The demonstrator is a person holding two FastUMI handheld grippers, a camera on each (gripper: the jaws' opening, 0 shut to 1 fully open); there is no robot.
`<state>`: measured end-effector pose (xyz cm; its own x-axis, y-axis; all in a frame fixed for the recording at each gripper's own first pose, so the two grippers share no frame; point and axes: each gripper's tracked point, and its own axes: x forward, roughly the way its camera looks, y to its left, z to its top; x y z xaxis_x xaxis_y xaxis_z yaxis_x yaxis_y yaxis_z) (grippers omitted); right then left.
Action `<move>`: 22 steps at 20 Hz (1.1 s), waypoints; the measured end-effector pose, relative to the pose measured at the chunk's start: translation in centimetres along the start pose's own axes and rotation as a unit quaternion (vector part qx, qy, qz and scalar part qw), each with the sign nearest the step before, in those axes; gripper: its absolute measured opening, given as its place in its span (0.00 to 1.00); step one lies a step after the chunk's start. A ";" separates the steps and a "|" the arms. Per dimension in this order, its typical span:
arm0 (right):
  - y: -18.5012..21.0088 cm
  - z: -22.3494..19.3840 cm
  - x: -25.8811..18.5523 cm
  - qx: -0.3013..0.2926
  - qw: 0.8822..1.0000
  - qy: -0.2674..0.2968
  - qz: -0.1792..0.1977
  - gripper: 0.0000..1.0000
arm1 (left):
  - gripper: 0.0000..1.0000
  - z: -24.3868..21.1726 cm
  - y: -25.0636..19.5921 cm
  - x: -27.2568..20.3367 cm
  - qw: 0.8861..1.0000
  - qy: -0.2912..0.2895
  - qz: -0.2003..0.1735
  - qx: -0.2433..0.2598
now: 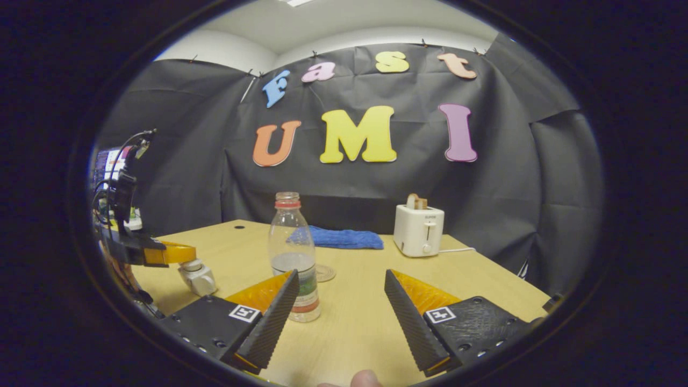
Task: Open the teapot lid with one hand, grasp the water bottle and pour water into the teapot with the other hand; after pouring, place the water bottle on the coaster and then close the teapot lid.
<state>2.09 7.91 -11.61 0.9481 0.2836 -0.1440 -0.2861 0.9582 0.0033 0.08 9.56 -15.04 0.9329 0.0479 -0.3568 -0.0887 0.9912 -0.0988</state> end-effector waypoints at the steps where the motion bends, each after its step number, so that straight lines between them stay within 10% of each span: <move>1: 0.5 -0.2 0.1 -0.002 1.000 0.005 0.008 0.99 | 0.03 0.4 0.1 -0.3 1.000 -0.007 0.001 0.001; 16: 5.2 -1.0 6.2 -0.010 0.998 0.026 0.048 0.98 | 0.03 4.0 1.7 -2.5 0.998 -0.064 0.001 -0.020; 22: 5.1 -1.9 7.7 0.016 0.998 0.048 0.041 0.77 | 0.03 4.7 2.2 -3.1 0.997 -0.070 0.001 -0.014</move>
<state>7.70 14.93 -14.56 0.9040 0.3570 -0.2352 -0.3557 0.9333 0.0494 -1.34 12.15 -9.77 0.9722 0.0689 -0.2236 -0.0985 0.9874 -0.1240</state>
